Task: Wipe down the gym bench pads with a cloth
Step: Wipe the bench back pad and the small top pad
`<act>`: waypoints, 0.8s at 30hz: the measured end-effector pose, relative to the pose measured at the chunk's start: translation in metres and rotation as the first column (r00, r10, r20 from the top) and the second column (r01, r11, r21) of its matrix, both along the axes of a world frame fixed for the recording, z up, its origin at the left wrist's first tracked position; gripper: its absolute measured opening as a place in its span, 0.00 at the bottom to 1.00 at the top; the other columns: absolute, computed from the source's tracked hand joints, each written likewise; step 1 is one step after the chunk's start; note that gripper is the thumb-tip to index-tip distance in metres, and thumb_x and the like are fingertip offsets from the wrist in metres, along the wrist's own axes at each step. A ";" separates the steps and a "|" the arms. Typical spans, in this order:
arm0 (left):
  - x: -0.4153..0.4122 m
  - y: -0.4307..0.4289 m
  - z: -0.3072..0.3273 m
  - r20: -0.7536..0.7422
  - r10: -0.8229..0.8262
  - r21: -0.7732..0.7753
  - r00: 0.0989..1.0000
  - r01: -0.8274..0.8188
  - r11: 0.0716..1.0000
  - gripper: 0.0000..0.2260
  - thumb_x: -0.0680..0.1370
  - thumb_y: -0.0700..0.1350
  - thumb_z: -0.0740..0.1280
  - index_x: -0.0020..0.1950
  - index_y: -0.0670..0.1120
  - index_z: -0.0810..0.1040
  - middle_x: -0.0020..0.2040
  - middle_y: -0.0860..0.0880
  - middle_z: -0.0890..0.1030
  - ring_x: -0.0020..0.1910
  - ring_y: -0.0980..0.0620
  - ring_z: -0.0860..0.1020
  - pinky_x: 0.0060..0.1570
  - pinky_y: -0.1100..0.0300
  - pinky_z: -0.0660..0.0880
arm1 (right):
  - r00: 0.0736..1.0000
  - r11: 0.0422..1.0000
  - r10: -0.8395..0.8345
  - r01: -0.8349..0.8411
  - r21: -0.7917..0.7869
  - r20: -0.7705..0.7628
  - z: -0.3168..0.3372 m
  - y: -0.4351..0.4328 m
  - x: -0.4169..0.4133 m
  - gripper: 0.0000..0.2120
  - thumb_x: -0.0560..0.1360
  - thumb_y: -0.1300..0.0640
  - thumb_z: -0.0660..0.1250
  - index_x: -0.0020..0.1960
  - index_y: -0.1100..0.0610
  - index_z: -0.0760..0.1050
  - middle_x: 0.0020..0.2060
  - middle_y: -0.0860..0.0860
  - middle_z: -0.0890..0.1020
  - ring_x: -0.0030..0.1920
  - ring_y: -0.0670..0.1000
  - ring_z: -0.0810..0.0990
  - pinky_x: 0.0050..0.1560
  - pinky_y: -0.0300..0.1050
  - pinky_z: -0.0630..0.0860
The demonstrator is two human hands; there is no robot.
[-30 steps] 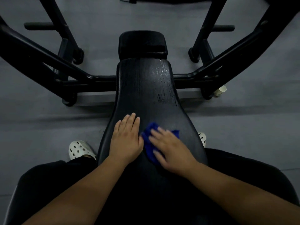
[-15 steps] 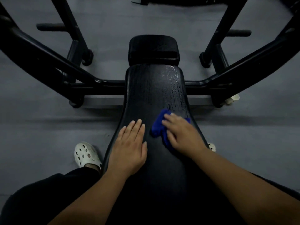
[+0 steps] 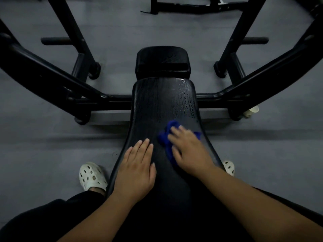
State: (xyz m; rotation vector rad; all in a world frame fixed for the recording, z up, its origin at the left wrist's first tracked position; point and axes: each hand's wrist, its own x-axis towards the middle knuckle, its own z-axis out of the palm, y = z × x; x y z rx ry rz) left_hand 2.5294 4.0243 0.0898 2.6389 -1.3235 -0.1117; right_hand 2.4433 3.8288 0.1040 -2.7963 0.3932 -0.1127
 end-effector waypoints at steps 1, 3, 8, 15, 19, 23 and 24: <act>0.002 -0.003 0.002 -0.006 0.005 -0.019 1.000 -0.005 1.000 0.26 0.78 0.51 0.56 0.73 0.42 0.73 0.75 0.44 0.71 0.73 0.44 0.69 0.73 0.47 0.62 | 0.991 0.991 0.135 -0.135 0.020 -0.017 0.000 0.000 -0.017 0.20 0.76 0.54 0.60 0.66 0.55 0.77 0.70 0.54 0.74 0.72 0.58 0.70 0.72 0.55 0.64; 0.011 -0.017 0.007 -0.002 0.012 -0.047 1.000 -0.012 0.999 0.26 0.76 0.51 0.57 0.71 0.41 0.74 0.72 0.44 0.73 0.71 0.44 0.71 0.71 0.47 0.66 | 0.978 0.978 0.210 -0.210 -0.017 -0.003 -0.002 -0.022 -0.035 0.21 0.77 0.52 0.59 0.67 0.55 0.77 0.71 0.54 0.74 0.72 0.56 0.70 0.72 0.52 0.63; 0.037 -0.065 0.005 -0.010 0.009 0.035 1.000 -0.009 0.999 0.32 0.78 0.57 0.47 0.79 0.43 0.62 0.80 0.45 0.60 0.80 0.46 0.57 0.77 0.48 0.55 | 0.976 0.975 -0.215 0.216 0.045 -0.024 0.002 -0.023 0.018 0.24 0.75 0.50 0.56 0.68 0.56 0.75 0.72 0.55 0.72 0.73 0.59 0.67 0.74 0.56 0.62; 0.036 -0.065 -0.007 0.004 0.015 0.014 1.000 -0.015 1.000 0.29 0.81 0.56 0.49 0.80 0.44 0.61 0.81 0.46 0.58 0.80 0.49 0.55 0.78 0.48 0.54 | 0.999 0.999 -0.035 0.035 0.011 -0.013 -0.003 -0.066 0.012 0.22 0.77 0.52 0.60 0.70 0.55 0.74 0.73 0.53 0.71 0.74 0.55 0.68 0.74 0.47 0.57; 0.038 -0.066 -0.011 0.010 0.025 -0.015 1.000 -0.025 1.000 0.28 0.80 0.54 0.53 0.78 0.43 0.65 0.80 0.45 0.62 0.79 0.48 0.59 0.76 0.48 0.56 | 0.982 0.981 -0.189 0.190 0.043 -0.012 -0.002 -0.044 0.060 0.22 0.78 0.53 0.59 0.71 0.53 0.72 0.74 0.52 0.69 0.76 0.55 0.62 0.77 0.54 0.56; 0.038 -0.064 -0.012 0.006 0.020 -0.031 1.000 -0.019 0.999 0.28 0.79 0.53 0.54 0.77 0.43 0.66 0.79 0.45 0.62 0.79 0.49 0.60 0.76 0.47 0.58 | 0.992 0.992 0.126 -0.127 0.027 0.019 -0.007 -0.040 0.014 0.21 0.76 0.51 0.58 0.66 0.54 0.77 0.70 0.54 0.75 0.72 0.57 0.71 0.72 0.56 0.66; 0.038 -0.065 -0.012 0.009 0.023 -0.038 1.000 -0.023 0.999 0.28 0.79 0.53 0.54 0.78 0.43 0.65 0.80 0.46 0.62 0.79 0.49 0.59 0.76 0.47 0.58 | 0.994 0.994 0.105 -0.106 0.017 0.041 -0.010 -0.053 0.016 0.22 0.76 0.52 0.58 0.66 0.55 0.77 0.69 0.54 0.76 0.71 0.57 0.72 0.71 0.56 0.67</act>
